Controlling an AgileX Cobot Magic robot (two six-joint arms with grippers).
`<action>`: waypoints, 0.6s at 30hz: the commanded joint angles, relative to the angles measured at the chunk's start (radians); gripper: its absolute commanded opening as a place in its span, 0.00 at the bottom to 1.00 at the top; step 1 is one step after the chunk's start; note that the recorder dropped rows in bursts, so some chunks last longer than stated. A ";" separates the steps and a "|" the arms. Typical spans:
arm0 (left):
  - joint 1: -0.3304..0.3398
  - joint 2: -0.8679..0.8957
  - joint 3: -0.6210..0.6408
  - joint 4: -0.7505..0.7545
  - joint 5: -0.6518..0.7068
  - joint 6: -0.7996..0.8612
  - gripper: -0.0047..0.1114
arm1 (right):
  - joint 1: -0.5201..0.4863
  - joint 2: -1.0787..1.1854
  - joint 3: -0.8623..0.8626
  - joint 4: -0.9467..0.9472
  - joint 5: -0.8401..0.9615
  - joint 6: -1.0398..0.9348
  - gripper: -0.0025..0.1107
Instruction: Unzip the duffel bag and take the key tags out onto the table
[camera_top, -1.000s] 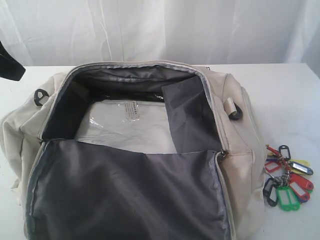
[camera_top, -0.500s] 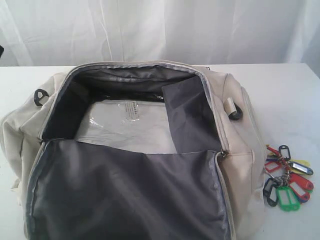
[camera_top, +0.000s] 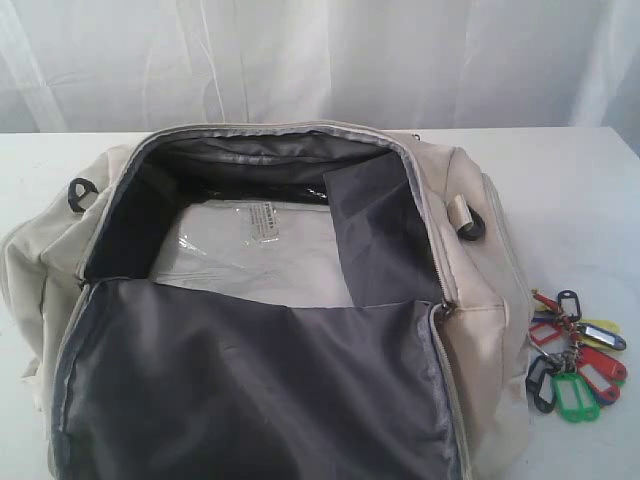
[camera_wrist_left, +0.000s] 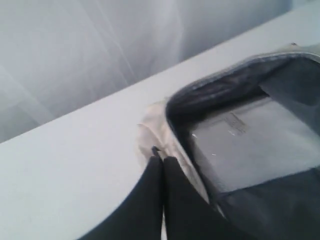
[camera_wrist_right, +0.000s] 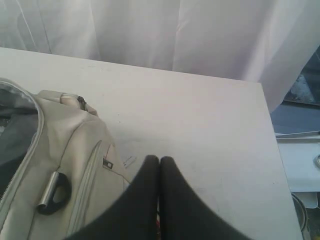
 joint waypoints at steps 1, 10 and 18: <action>0.122 -0.061 0.154 -0.016 -0.157 -0.001 0.04 | -0.005 -0.006 0.005 -0.005 -0.008 -0.006 0.02; 0.149 -0.238 0.625 -0.016 -0.467 -0.001 0.04 | -0.005 -0.006 0.005 -0.005 -0.008 -0.006 0.02; 0.149 -0.403 0.933 -0.016 -0.458 -0.001 0.04 | -0.005 -0.006 0.005 -0.005 -0.008 -0.006 0.02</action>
